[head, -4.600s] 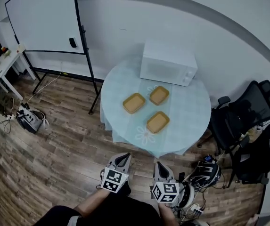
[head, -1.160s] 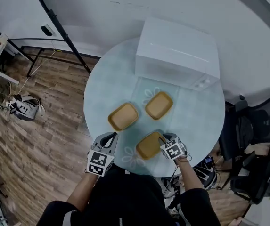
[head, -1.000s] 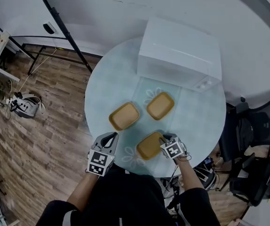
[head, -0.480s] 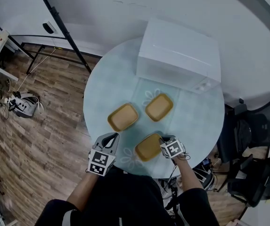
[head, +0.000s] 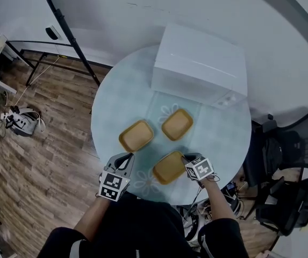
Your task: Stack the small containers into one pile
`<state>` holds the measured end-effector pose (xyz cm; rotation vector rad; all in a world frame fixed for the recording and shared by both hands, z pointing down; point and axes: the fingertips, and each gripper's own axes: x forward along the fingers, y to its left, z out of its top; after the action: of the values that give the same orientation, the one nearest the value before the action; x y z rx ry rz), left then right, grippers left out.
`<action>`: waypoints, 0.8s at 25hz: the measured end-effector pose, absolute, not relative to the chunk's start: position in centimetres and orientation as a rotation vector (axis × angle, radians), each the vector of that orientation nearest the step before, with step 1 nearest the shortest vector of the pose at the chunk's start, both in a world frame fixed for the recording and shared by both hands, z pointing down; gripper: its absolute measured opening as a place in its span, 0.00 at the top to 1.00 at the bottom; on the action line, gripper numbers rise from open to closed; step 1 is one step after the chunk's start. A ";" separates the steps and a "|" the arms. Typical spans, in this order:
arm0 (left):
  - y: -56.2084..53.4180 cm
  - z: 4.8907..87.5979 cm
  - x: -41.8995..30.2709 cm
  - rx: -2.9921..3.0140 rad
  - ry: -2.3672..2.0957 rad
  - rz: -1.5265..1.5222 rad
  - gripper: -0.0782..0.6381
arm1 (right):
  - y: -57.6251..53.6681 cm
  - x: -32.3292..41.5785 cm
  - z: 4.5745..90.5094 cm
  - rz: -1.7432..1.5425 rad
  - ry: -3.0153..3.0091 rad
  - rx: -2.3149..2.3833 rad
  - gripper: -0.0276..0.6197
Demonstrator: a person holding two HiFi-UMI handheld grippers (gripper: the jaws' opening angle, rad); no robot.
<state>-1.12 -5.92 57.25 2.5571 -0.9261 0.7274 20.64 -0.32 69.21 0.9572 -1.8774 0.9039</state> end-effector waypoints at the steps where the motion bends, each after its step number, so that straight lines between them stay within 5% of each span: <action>1: -6.0 57.3 -1.0 2.559 -0.923 0.726 0.87 | -0.6 20.8 68.7 0.904 -1.882 0.959 0.91; 20: -9.0 57.4 0.3 2.570 -0.901 0.723 0.87 | -11.4 25.8 62.9 0.924 -1.931 0.959 0.91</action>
<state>0.34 -8.95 57.44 2.5700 -0.9008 0.7226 25.84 -11.42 62.94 0.9586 -1.9314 0.9236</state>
